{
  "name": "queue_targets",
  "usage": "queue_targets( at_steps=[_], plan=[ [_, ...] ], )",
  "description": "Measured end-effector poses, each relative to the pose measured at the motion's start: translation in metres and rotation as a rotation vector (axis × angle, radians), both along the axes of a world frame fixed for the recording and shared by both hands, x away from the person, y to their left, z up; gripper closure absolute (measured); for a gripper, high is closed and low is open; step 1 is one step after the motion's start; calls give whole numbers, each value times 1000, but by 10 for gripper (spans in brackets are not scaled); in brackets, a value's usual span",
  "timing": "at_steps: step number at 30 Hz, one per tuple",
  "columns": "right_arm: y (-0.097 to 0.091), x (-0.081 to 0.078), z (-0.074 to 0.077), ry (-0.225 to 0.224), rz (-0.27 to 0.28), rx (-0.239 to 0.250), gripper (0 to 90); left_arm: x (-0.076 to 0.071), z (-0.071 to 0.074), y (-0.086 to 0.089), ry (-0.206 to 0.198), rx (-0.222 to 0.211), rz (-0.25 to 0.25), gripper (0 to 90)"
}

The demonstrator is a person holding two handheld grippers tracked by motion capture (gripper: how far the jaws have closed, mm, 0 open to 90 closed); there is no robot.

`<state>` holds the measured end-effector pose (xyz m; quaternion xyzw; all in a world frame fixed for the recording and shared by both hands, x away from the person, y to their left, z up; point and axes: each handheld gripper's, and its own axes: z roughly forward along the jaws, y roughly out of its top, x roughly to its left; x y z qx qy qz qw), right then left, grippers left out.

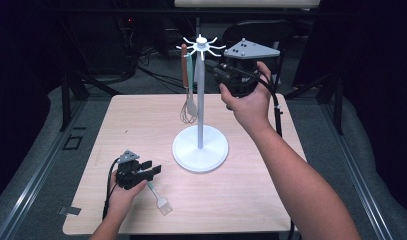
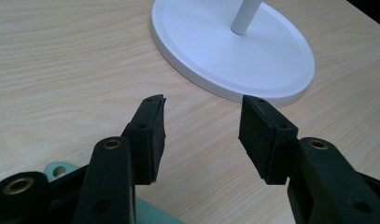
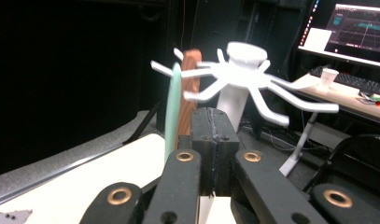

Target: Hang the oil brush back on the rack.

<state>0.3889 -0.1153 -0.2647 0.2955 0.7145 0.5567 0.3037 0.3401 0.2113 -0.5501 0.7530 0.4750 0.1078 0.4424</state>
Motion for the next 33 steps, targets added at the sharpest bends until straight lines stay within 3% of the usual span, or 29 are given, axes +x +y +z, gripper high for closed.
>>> queue_targets(
  at_steps=[16,25,33],
  plan=[
    [-3,-5,-49,89,45,-40,812,2,0,5,-1,-8,17,506],
    [3,-9,-88,146,66,-81,725,2,1,9,1,-10,31,506],
    [8,-14,-128,227,95,-105,685,2,1,12,-3,-11,48,506]
  ],
)
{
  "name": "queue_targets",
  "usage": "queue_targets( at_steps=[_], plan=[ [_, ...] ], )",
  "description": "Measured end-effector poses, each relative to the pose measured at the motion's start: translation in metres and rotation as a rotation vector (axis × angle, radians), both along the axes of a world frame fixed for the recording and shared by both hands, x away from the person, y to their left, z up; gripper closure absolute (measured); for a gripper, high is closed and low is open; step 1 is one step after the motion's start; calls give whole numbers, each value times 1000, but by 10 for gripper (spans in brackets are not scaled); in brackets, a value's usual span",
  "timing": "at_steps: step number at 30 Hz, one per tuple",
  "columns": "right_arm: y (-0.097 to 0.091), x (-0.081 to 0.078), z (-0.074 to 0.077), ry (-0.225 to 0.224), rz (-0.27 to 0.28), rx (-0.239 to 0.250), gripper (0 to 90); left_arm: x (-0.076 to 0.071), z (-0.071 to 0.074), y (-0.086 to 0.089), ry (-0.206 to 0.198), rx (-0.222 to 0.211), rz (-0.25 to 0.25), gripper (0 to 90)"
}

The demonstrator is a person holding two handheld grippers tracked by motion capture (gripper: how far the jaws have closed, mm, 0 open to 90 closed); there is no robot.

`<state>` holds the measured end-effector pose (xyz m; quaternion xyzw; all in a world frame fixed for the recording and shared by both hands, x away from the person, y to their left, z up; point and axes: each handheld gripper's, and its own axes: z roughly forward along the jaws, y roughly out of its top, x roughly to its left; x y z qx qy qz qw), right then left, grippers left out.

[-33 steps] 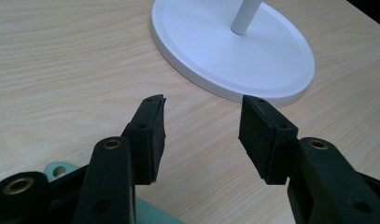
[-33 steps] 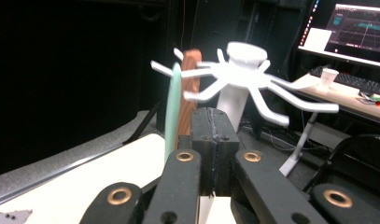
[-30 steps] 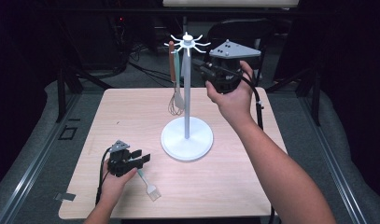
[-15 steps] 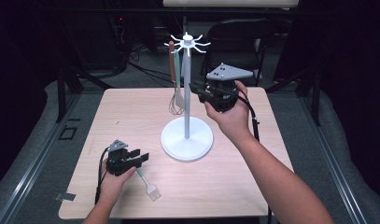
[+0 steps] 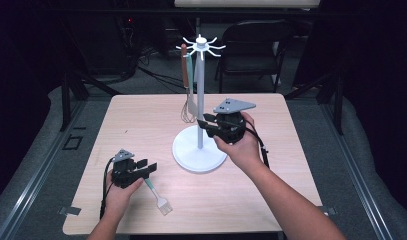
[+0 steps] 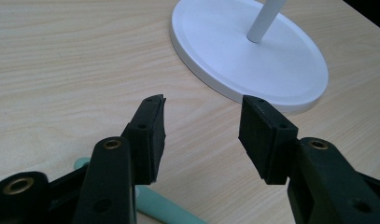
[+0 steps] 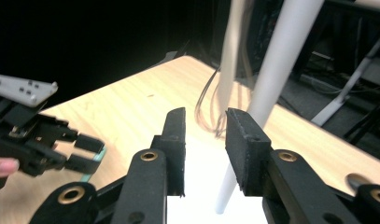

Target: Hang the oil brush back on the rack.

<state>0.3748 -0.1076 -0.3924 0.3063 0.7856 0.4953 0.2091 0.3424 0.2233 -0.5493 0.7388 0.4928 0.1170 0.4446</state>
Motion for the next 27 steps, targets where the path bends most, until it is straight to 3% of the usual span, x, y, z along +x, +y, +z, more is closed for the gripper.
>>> queue_targets(
  at_steps=[3,9,14,24,27],
  plan=[
    [3,-3,-10,20,11,0,682,0,0,1,-3,-2,0,506],
    [18,-16,-45,50,58,-70,653,1,-1,0,-7,5,4,506],
    [28,-23,-64,78,78,-84,648,1,0,1,-6,8,3,506],
    [60,-34,-108,193,148,-129,651,2,-1,0,-13,7,6,506],
    [78,-41,-128,227,192,-184,662,2,-1,0,-12,10,3,506]
  ],
)
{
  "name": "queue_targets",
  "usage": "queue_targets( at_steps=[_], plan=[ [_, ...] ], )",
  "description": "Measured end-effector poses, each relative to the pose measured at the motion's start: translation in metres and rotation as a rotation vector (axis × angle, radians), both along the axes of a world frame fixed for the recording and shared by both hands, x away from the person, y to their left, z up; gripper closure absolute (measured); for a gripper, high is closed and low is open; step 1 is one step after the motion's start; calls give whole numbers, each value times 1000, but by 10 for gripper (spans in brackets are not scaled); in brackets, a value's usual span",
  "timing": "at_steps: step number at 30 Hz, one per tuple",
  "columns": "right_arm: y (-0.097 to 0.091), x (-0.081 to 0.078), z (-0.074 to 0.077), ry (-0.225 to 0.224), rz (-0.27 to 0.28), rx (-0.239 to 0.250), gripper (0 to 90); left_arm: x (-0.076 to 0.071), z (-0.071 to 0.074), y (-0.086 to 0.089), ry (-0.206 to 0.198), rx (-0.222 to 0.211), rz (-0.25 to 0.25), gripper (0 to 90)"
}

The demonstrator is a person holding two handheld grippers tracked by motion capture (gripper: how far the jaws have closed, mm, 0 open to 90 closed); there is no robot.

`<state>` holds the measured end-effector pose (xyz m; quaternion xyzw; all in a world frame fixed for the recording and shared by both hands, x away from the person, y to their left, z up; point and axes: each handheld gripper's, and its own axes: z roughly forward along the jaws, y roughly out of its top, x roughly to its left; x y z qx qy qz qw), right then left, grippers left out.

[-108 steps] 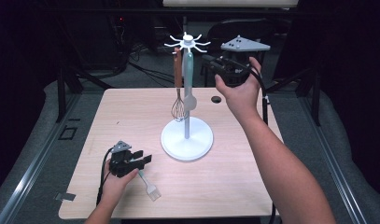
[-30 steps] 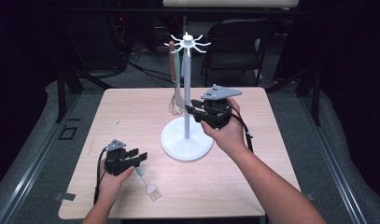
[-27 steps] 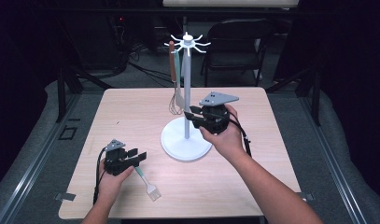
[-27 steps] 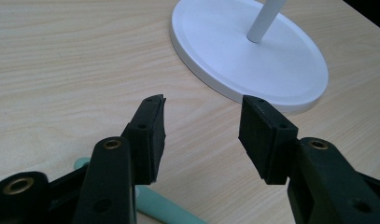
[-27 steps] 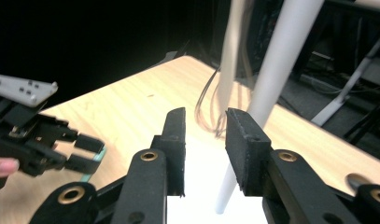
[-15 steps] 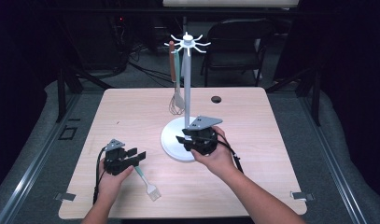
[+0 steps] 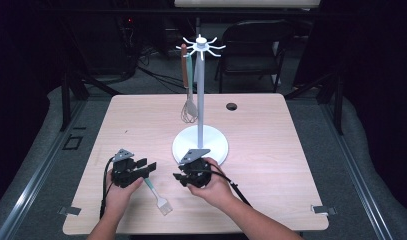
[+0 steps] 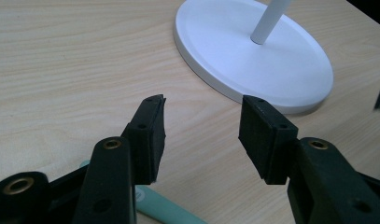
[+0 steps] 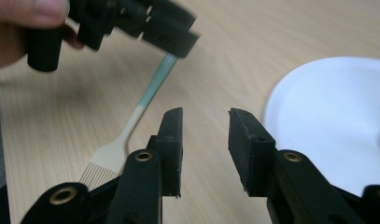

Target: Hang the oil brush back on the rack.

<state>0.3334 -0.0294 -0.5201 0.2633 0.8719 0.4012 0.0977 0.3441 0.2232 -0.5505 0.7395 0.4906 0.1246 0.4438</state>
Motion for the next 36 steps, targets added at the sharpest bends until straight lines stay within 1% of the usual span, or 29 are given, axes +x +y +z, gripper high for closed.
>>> queue_targets(
  at_steps=[2,3,4,6,7,8,10,11,13,14,15,16,17,18,20,21,22,23,25,26,27,28,30,31,32,33,36],
  plan=[
    [9,-3,-9,11,22,-16,666,0,0,0,1,2,0,506],
    [9,-3,-9,11,22,-16,666,0,0,0,3,3,0,506],
    [17,-6,-17,29,35,-23,672,0,0,0,3,5,-1,507],
    [24,-8,-25,46,43,-24,676,0,-1,0,5,10,-6,508],
    [24,-8,-25,46,43,-24,676,0,-1,0,5,10,-6,508],
    [31,-11,-31,66,48,-19,681,0,0,-1,10,18,-12,508],
    [38,-12,-37,82,58,-19,687,-1,-1,-2,4,16,-6,508],
    [41,-13,-39,89,59,-14,696,-1,-1,-3,6,19,-16,508],
    [48,-15,-44,111,59,-11,712,-1,-2,-4,4,25,-13,509],
    [48,-15,-44,111,59,-11,712,-1,-2,-4,4,25,-13,509],
    [52,-15,-46,115,56,-4,715,-1,-2,-5,4,26,-13,509],
    [60,-17,-51,118,61,-10,718,-1,-2,-5,2,23,-17,508],
    [62,-18,-52,123,60,-12,717,-1,-2,-5,1,23,-17,508],
    [64,-18,-53,121,65,-19,717,-1,-2,-5,2,26,-14,508],
    [68,-19,-55,119,56,-13,711,-1,-2,-4,5,25,-14,508],
    [69,-19,-56,113,56,-28,707,-1,-2,-4,5,25,-14,509],
    [69,-19,-56,113,56,-28,707,-1,-1,-4,10,26,-18,509],
    [71,-19,-59,106,51,-33,708,-1,-2,-5,4,23,-14,508],
    [72,-18,-59,105,52,-31,719,0,-2,-4,5,23,-18,508],
    [71,-18,-59,114,63,-40,785,0,-2,-5,6,20,-16,508],
    [71,-18,-59,114,63,-40,785,0,-2,-5,6,20,-16,508],
    [69,-19,-59,118,58,-29,792,0,-2,-4,5,19,-14,508],
    [67,-18,-59,118,58,-34,796,-1,-2,-4,5,21,-14,508],
    [63,-17,-58,124,57,-40,802,-1,-2,-4,4,24,-15,508],
    [60,-18,-58,127,43,-30,810,-1,-2,-4,3,24,-15,509],
    [47,-16,-58,128,30,-40,824,-1,-1,-3,4,21,-16,509],
    [25,-14,-56,138,4,-49,829,-1,-2,-4,3,22,-14,508]
  ],
)
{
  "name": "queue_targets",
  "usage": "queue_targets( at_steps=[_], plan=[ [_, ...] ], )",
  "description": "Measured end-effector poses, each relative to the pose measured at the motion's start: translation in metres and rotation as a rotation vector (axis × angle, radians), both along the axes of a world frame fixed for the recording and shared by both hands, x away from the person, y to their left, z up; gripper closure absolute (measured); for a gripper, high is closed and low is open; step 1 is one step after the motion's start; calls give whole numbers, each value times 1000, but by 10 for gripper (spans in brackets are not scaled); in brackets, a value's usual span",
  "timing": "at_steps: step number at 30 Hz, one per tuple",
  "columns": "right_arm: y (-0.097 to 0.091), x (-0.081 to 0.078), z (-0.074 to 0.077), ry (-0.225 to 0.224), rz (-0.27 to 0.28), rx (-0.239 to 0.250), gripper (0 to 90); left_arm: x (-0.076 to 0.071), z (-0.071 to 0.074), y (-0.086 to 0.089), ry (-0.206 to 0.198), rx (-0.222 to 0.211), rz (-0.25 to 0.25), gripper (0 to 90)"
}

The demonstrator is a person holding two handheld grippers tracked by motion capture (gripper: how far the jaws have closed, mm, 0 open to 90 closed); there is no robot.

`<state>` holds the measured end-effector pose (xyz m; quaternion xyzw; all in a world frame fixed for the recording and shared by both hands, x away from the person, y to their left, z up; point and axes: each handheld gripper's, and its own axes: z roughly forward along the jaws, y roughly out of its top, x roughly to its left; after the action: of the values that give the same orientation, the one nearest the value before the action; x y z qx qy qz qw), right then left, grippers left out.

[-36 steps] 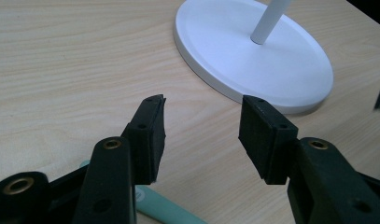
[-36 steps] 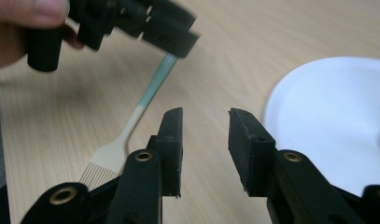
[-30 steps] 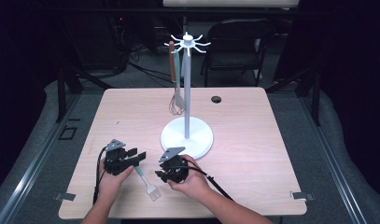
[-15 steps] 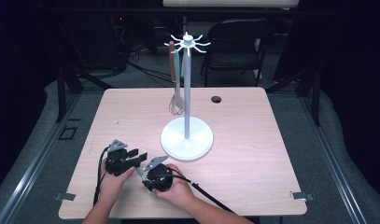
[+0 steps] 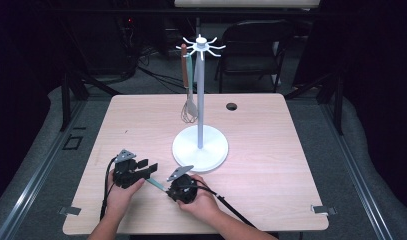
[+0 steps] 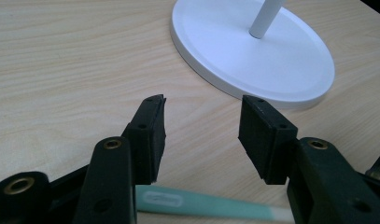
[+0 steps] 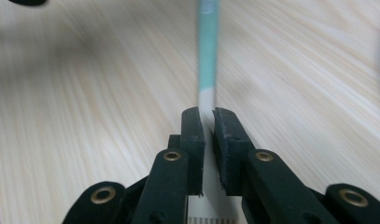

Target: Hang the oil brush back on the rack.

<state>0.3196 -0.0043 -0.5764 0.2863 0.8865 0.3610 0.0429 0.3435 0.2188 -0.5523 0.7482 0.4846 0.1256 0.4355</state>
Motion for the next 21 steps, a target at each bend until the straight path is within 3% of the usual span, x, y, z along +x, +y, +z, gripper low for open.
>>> queue_targets(
  at_steps=[6,18,21],
  plan=[
    [-42,1,0,11,-55,7,829,0,-1,-2,0,5,-1,508],
    [-87,-15,2,0,-55,-17,829,-2,-1,-6,5,6,-13,508],
    [-99,-24,4,-22,-34,-56,829,-3,-1,-7,0,4,-15,508]
  ],
)
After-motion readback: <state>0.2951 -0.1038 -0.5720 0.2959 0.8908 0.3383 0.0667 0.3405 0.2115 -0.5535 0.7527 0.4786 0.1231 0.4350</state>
